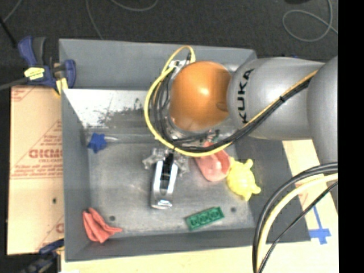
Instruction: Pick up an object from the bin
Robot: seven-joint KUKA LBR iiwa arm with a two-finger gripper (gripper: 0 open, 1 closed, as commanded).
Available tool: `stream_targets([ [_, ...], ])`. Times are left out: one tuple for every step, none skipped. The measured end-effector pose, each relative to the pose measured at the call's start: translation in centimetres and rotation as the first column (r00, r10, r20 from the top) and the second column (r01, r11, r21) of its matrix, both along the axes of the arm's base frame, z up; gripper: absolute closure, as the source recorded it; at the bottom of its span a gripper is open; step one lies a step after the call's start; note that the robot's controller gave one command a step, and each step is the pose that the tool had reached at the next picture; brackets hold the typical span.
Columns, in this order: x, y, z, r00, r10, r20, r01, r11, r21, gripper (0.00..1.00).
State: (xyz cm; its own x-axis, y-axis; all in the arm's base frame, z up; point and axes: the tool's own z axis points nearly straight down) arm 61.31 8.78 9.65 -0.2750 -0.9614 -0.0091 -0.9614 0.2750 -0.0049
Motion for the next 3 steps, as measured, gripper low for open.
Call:
stream_targets([
  [0.2, 0.0, 1.2, 1.0, -0.002, 0.009, 0.002, 1.0, 0.002, 1.0],
  [0.0, 0.0, 2.0, 1.0, -0.003, 0.0, 0.003, 1.0, 0.001, 1.0],
  [-0.1, -0.1, 4.1, 1.0, -0.002, -0.005, 0.002, 1.0, 0.0, 1.0],
])
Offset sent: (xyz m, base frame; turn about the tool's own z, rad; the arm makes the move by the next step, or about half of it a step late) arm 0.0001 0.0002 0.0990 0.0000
